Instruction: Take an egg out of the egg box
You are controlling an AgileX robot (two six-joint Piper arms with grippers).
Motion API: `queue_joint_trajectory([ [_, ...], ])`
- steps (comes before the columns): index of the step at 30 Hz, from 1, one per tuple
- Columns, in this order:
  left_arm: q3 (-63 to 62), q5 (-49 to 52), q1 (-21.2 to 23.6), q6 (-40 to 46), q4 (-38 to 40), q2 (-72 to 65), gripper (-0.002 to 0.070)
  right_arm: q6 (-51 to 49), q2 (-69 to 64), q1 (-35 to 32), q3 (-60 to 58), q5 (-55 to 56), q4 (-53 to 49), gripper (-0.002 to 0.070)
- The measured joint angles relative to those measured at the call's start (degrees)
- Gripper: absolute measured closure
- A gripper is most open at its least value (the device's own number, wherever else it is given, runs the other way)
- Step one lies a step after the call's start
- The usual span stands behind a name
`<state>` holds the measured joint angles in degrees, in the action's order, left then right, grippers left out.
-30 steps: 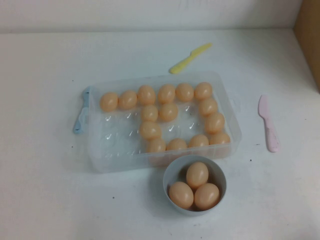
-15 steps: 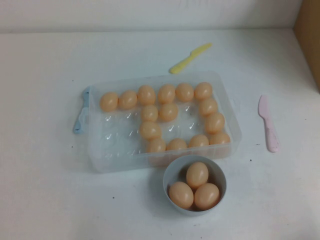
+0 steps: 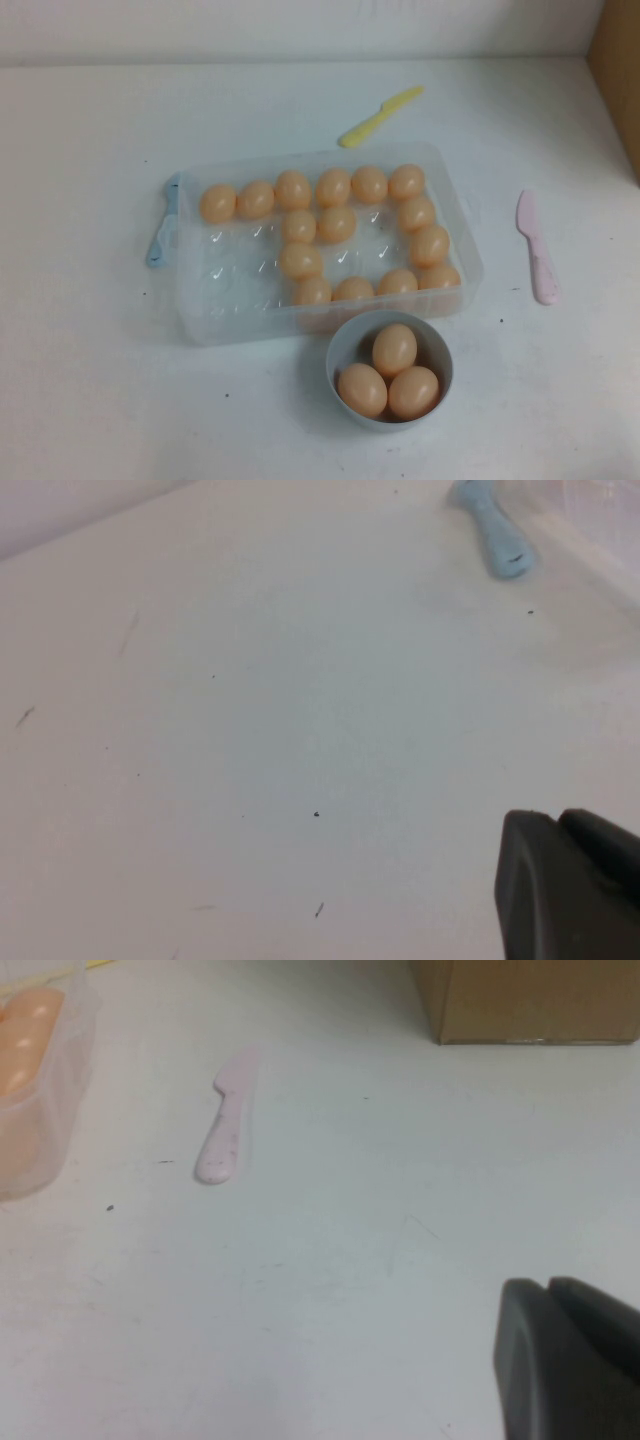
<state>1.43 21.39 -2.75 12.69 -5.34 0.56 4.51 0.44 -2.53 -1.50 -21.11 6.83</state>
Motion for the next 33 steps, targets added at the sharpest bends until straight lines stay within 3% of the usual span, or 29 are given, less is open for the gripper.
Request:
queue_joint_trajectory([
  [10,0.00,-1.09,0.00,0.00,-0.39,0.00,0.0679,0.00,0.00,0.00,0.00,0.00,0.00,0.0694],
  [20,0.00,-11.80,0.00,-0.23,-0.26,0.00,0.0678,0.00,0.00,0.00,0.00,0.00,0.00,0.0694],
  [24,0.00,-15.55,0.00,-6.31,3.77,0.00,0.0679,0.00,0.00,0.00,0.00,0.00,0.00,0.0694],
  [30,0.00,-24.05,0.00,-26.18,13.28,0.00,0.0678,0.00,0.00,0.00,0.00,0.00,0.00,0.0694],
  [33,0.00,-27.37,0.00,-30.60,14.76,0.00,0.0679,0.00,0.00,0.00,0.00,0.00,0.00,0.0694],
])
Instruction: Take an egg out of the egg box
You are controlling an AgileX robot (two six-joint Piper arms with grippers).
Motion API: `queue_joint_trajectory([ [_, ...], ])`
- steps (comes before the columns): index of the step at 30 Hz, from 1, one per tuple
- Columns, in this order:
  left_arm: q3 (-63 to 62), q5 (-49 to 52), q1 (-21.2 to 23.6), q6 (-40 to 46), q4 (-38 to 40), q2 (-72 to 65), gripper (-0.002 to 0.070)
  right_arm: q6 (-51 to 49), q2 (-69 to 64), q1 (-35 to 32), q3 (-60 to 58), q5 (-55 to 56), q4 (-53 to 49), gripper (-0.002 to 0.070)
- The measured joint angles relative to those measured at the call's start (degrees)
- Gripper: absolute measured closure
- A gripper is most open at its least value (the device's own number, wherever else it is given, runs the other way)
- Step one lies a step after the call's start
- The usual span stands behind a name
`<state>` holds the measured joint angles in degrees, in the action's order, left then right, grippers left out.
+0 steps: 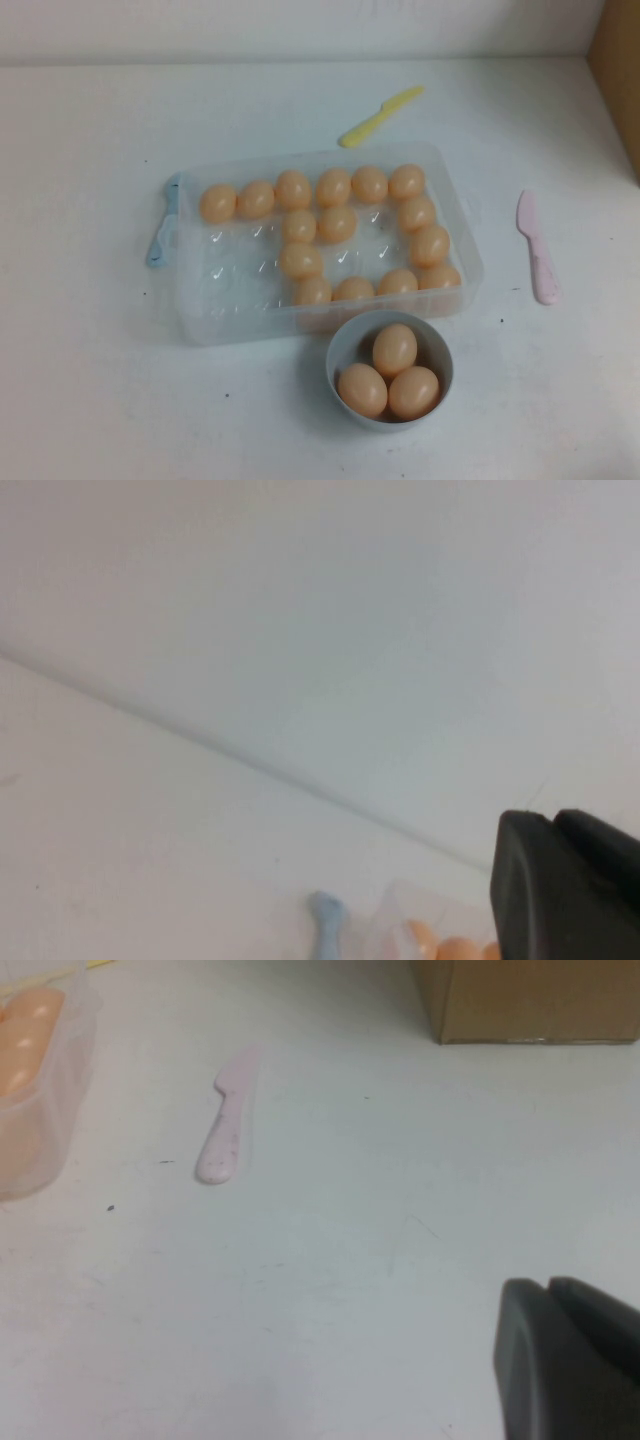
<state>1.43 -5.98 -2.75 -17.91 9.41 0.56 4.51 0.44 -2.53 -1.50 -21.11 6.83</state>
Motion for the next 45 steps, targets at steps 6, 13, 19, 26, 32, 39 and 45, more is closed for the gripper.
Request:
queue_joint_trajectory([
  [6,0.00,-2.78,0.00,-6.63,0.60,0.00,0.0679,0.00,0.00,0.00,0.00,0.00,0.04,0.0694],
  [13,-10.61,21.17,-3.34,-5.26,-0.13,-5.71,0.0679,0.00,0.00,0.00,0.00,0.00,0.04,0.0694],
  [19,-26.37,32.68,-7.40,9.65,-0.13,-23.17,0.0679,0.00,0.00,0.00,0.00,0.00,0.04,0.0694],
  [26,-46.16,44.06,-11.12,28.26,-0.13,-51.10,0.0679,0.00,0.00,0.00,0.00,0.00,0.04,0.0694],
  [32,-63.71,55.19,-15.58,34.65,-1.49,-73.02,0.0679,0.00,0.00,0.00,0.00,0.00,0.04,0.0694],
  [39,-82.70,64.43,-21.47,35.49,-3.78,-93.69,0.0679,0.00,0.00,0.00,0.00,0.00,0.04,0.0694],
  [45,-94.52,69.51,-24.76,36.32,-4.02,-106.41,0.0679,0.00,0.09,0.00,0.00,0.00,0.04,0.0694],
])
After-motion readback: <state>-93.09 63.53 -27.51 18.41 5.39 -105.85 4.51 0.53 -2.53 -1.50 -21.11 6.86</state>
